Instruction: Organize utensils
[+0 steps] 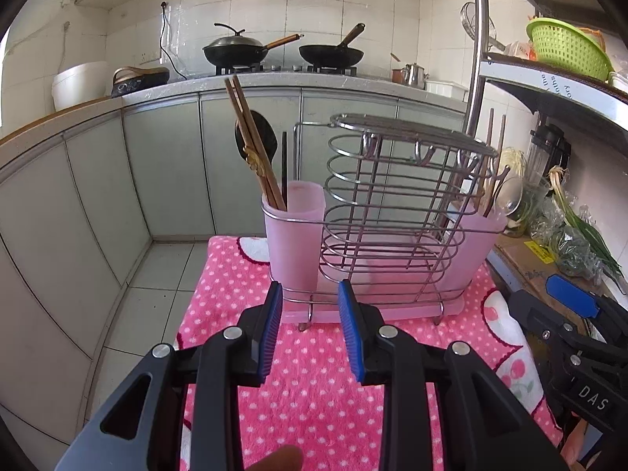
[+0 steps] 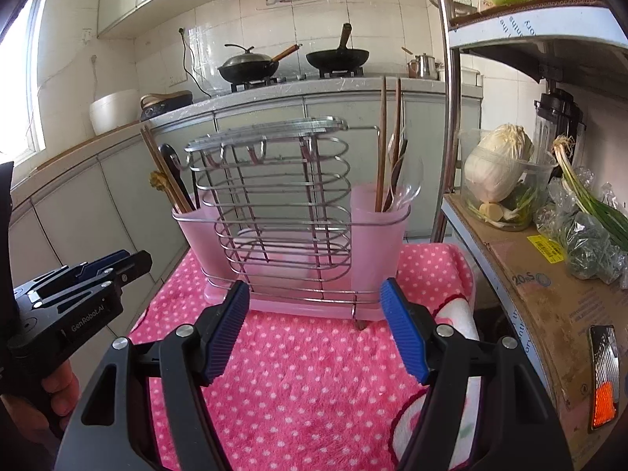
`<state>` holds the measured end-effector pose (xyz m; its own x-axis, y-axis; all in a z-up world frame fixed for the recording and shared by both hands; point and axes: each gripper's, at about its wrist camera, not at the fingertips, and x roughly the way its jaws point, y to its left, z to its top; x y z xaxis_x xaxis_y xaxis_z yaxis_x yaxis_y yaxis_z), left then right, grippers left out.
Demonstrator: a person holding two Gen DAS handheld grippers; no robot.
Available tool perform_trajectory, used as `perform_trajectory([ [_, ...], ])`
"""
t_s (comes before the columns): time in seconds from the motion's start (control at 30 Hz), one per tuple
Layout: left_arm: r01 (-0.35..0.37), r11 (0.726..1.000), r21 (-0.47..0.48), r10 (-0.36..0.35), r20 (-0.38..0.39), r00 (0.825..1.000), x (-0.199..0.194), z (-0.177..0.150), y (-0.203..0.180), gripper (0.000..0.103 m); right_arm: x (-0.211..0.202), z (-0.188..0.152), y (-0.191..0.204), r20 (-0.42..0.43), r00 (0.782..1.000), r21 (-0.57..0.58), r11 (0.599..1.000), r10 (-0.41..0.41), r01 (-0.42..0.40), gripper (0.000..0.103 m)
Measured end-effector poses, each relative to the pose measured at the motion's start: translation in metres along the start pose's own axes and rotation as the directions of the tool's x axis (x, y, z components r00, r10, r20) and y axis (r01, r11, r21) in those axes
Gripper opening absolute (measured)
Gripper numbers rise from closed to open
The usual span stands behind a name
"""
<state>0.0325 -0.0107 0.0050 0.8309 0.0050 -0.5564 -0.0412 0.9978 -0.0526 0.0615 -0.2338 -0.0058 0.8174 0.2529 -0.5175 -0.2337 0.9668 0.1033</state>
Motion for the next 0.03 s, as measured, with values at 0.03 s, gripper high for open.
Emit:
perform_trajectory([
  [0.03, 0.006, 1.0, -0.006, -0.006, -0.015, 1.0, 0.0063, -0.0016, 0.0018, 0.028, 0.0054, -0.0033, -0.0017, -0.014, 1.0, -0.004, 1.0, -0.007, 0.007, 0.07],
])
